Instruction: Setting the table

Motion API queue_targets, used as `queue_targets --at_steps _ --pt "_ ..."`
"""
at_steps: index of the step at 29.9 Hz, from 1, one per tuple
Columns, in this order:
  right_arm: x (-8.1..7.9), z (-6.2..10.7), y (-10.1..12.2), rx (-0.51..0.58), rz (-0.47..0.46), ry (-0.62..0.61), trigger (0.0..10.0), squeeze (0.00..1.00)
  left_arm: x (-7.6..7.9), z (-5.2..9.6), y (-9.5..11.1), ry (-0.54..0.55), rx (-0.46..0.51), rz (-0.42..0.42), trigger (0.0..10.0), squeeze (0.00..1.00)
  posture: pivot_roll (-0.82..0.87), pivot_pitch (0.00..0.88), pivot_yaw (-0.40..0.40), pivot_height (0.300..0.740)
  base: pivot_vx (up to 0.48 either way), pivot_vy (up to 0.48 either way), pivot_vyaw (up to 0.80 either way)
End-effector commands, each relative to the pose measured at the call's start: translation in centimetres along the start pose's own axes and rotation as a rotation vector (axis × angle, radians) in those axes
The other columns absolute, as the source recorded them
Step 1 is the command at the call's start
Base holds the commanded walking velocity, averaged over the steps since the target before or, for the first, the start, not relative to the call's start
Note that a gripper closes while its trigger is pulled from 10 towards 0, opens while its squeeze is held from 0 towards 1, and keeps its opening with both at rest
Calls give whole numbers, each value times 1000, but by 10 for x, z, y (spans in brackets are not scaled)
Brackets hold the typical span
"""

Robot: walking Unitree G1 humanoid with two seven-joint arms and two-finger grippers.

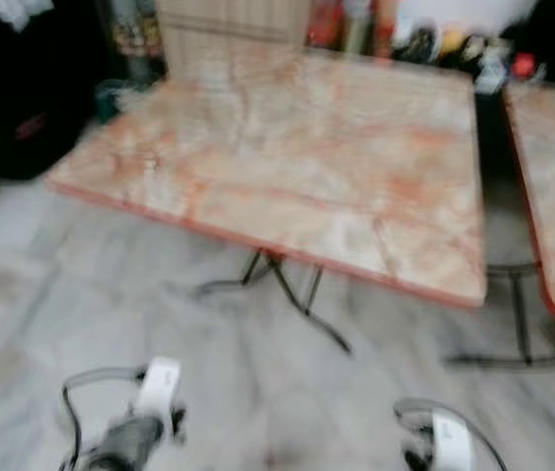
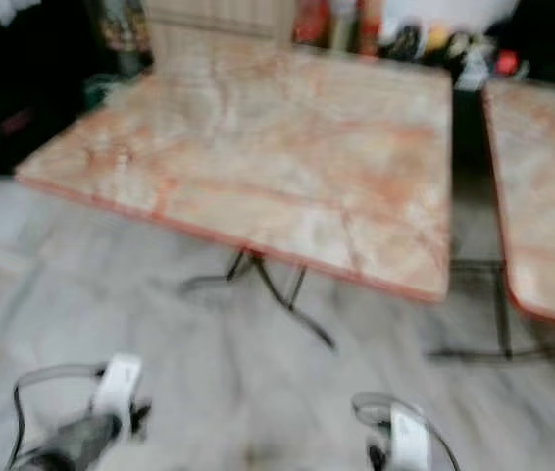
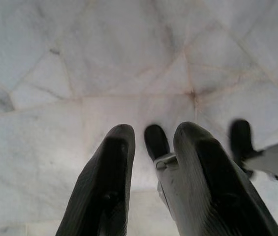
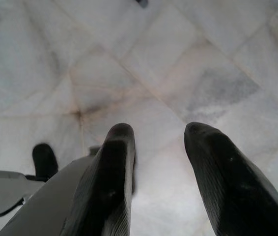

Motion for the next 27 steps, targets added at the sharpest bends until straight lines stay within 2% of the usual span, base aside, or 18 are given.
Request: queue_targets --at_steps 1,27 --pt "6 2 -1 -3 -9 -17 10000 0 5 0 -3 -17 -15 -10 10000 0 -1 130 -22 740 0 -341 0" --pt "8 3 -4 -10 1 -15 10000 0 7 0 -6 -32 -19 -19 10000 0 -16 103 -18 740 0 -344 0"
Point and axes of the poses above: a point about 5 cm out from each wrist's last joint towards the gripper, its own z axis pointing back from the gripper into the wrist, its own y axis along the axis of the wrist's last joint, x = y × z, the point moved 1 cm from there along -z, pointing out of the wrist towards the gripper, and after that the axes turned 14 degrees about -z, right-handed, at the moved point
